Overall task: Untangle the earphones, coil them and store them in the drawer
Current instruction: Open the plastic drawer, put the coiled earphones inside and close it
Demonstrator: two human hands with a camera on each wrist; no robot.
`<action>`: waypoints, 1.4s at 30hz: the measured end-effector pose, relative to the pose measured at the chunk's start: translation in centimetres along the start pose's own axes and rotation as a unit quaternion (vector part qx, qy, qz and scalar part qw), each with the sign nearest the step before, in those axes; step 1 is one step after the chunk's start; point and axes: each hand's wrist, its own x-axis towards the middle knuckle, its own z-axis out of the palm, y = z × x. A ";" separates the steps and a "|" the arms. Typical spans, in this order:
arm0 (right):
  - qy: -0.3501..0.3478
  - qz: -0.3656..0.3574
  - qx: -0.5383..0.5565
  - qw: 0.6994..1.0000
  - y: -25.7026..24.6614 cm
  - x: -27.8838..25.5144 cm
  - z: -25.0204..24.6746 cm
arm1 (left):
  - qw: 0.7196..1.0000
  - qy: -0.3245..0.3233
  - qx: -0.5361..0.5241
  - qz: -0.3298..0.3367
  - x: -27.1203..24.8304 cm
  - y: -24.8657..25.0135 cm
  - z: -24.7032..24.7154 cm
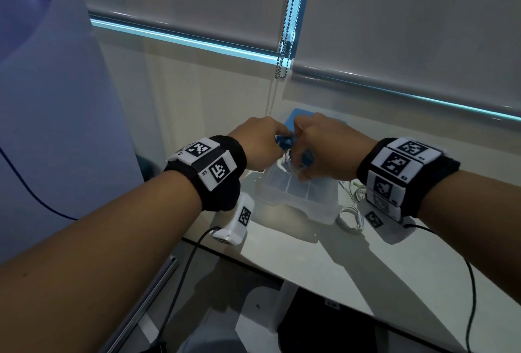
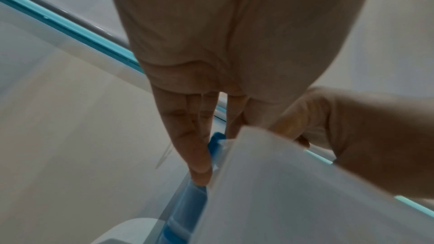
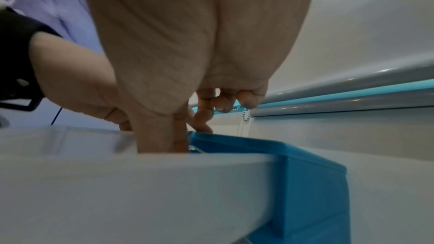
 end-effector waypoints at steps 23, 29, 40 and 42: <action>0.046 0.025 0.124 0.991 1.8 -0.4 -0.3 | 0.997 -0.023 0.066 -0.012 -0.3 1.0 -0.8; 0.120 0.062 0.199 0.971 4.4 -4.7 -1.1 | 0.992 0.099 0.057 0.048 -0.4 3.8 -1.2; 0.036 0.258 0.354 0.898 9.6 -14.0 3.3 | 0.989 0.000 0.062 0.135 -1.2 15.7 6.9; -0.015 0.282 0.375 0.883 10.3 -15.0 5.0 | 0.990 -0.052 0.079 0.107 -1.3 16.6 9.8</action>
